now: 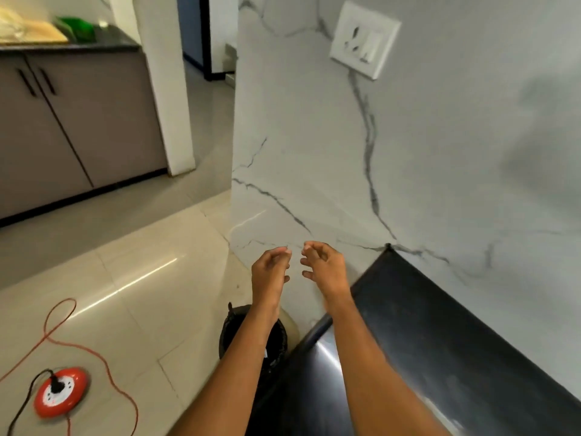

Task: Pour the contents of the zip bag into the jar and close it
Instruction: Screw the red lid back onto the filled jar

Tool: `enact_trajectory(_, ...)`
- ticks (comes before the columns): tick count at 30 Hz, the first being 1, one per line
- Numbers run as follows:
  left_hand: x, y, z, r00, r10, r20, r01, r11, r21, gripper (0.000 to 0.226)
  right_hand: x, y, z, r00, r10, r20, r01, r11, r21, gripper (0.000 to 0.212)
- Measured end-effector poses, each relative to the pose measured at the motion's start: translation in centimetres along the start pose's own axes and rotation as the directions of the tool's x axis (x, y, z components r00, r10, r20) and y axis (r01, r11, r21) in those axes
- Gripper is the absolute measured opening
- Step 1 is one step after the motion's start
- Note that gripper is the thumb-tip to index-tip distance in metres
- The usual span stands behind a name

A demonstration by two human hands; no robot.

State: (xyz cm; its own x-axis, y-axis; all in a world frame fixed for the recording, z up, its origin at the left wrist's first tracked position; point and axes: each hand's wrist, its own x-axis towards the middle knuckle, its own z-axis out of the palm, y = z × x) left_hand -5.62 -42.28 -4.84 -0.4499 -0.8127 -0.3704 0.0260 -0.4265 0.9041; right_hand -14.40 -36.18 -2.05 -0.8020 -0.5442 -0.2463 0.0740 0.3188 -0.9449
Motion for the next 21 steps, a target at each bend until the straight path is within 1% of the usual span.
enact_trajectory(5, -10.4, 3.2, 3.0, 0.982, 0.143, 0.122, -0.149, 0.988, 0.043, 0.015, -8.9, -3.7, -7.7, 0.983, -0.149, -0.112, 0.157, 0.985, 0.067, 0.019)
enact_trajectory(11, -22.6, 3.5, 7.3, 0.914, 0.219, 0.341, -0.246, 0.968, 0.039, 0.014, -19.8, -5.4, -16.9, 0.937, -0.260, -0.233, 0.293, 0.949, 0.116, 0.016)
enact_trajectory(14, -27.9, 2.7, 9.4, 0.849, 0.241, 0.470, -0.287, 0.958, 0.026, 0.016, -24.7, -5.5, -21.9, 0.904, -0.302, -0.302, 0.343, 0.935, 0.090, 0.016)
enact_trajectory(16, -31.3, 1.6, 10.7, 0.793, 0.237, 0.561, -0.303, 0.953, 0.025, 0.016, -27.6, -5.0, -25.6, 0.878, -0.317, -0.359, 0.362, 0.930, 0.065, 0.018)
enact_trajectory(21, -37.0, -2.3, 13.7, 0.652, 0.167, 0.739, -0.307, 0.950, 0.056, 0.021, -33.3, -1.9, -33.5, 0.812, -0.311, -0.493, 0.356, 0.934, -0.004, 0.021)
